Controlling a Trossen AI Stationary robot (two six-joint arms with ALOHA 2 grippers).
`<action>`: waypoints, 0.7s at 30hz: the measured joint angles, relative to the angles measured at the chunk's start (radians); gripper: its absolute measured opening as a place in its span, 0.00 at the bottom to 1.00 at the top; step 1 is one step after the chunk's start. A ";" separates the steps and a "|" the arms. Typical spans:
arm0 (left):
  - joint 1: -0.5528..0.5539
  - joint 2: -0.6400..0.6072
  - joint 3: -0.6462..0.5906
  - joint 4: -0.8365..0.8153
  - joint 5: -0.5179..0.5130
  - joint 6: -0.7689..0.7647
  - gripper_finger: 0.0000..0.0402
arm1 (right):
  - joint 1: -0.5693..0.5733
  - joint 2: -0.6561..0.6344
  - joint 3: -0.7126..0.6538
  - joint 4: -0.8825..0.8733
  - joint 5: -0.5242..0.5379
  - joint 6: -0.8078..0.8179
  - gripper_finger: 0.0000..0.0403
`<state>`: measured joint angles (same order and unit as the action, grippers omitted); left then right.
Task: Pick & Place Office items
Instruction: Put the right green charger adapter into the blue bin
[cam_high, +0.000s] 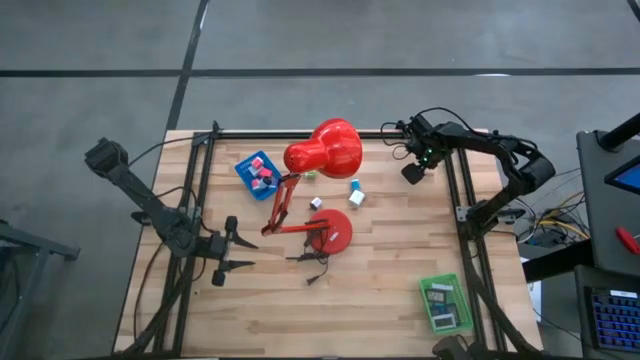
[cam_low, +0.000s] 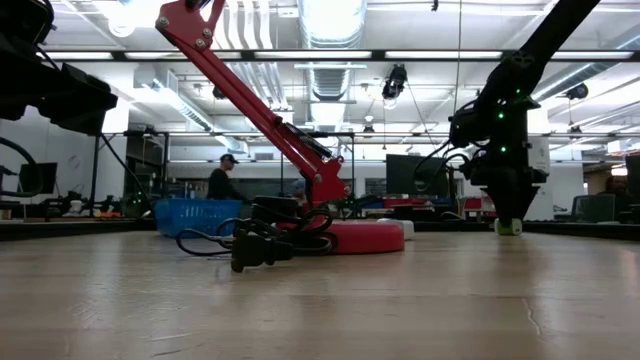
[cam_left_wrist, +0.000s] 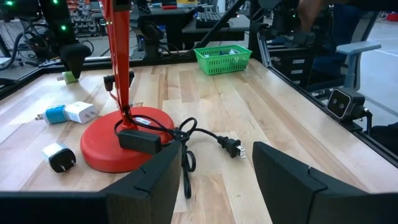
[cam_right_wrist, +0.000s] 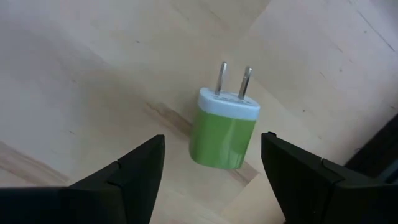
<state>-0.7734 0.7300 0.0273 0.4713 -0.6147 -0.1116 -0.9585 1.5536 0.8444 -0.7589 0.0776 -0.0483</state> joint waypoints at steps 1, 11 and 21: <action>0.000 0.000 0.000 0.000 0.000 0.000 0.50 | 0.000 0.000 0.000 0.001 0.000 -0.001 0.63; 0.000 0.000 0.000 0.000 0.000 0.000 0.50 | 0.000 0.000 0.000 0.001 0.000 -0.004 0.63; 0.000 0.000 0.000 0.000 0.000 0.000 0.50 | 0.000 0.000 0.000 0.001 0.001 -0.008 0.63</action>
<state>-0.7734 0.7300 0.0273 0.4713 -0.6147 -0.1116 -0.9585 1.5536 0.8448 -0.7582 0.0784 -0.0563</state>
